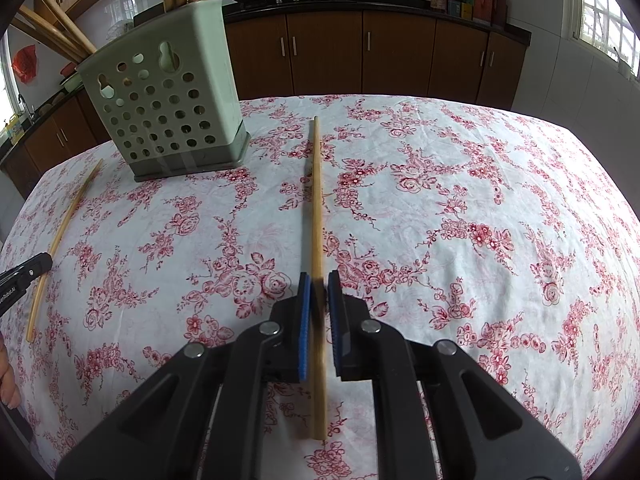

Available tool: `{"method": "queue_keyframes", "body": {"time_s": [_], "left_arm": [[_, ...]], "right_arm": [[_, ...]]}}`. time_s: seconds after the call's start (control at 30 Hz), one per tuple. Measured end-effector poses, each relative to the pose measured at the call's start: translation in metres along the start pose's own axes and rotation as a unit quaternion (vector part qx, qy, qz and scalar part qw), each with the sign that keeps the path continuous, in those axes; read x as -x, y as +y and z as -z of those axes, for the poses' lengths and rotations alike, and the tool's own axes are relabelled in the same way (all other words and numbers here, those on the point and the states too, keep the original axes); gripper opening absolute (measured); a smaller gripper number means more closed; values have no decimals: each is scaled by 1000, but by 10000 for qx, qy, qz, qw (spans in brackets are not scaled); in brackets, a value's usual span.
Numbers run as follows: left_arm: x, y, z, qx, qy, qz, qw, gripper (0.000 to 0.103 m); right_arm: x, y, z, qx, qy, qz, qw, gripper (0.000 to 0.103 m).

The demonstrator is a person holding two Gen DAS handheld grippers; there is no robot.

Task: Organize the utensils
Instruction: 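Lift the held chopsticks with both tools and carry them toward the holder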

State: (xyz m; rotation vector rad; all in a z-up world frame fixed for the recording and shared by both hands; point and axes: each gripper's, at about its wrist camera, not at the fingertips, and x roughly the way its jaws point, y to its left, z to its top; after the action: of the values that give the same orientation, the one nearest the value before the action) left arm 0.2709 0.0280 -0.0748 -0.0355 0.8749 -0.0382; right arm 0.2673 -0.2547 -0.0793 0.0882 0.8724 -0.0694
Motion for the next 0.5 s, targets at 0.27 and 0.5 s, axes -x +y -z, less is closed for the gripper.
{"method": "queue_keyframes", "body": {"time_s": [0.27, 0.5], "left_arm": [[0, 0, 0, 2, 1, -4, 10000, 10], [0, 0, 0, 3, 2, -3, 10000, 10]], "right_arm": [[0, 0, 0, -1, -1, -3, 10000, 11], [-1, 0, 0, 0, -1, -3, 10000, 12]]}}
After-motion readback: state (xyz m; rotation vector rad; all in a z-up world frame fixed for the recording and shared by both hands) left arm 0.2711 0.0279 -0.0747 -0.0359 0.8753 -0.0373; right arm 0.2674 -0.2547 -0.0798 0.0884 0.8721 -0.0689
